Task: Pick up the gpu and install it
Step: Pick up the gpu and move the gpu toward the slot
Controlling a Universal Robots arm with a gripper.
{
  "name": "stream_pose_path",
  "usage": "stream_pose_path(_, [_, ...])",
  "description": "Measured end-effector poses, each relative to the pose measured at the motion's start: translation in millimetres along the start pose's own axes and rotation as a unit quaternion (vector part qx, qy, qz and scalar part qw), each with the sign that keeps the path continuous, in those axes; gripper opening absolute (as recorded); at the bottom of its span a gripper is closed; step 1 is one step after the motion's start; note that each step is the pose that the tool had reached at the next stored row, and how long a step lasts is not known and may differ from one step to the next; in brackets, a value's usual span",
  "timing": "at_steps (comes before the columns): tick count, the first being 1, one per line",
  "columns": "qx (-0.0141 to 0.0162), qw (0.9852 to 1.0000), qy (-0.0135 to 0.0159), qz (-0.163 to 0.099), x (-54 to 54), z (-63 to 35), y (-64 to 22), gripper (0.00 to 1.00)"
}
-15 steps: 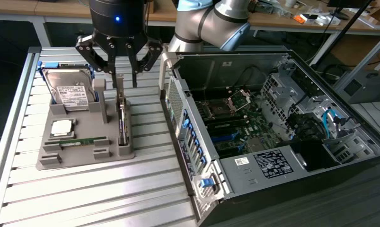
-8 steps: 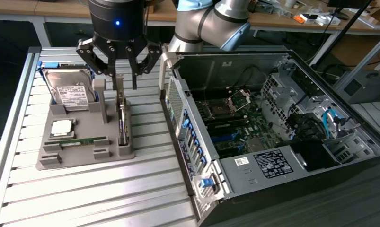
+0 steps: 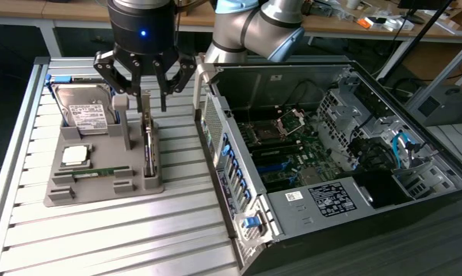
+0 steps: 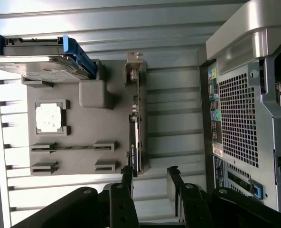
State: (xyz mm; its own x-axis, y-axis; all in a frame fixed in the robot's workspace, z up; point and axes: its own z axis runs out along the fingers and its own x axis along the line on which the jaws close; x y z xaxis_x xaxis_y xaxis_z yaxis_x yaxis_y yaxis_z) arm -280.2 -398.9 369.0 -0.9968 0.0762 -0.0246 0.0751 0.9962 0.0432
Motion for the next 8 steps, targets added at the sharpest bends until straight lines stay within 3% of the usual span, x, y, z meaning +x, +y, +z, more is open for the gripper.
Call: stream_pose_path(8, [0.0001,1.0,0.0,0.0,0.2,3.9,-0.2,0.42])
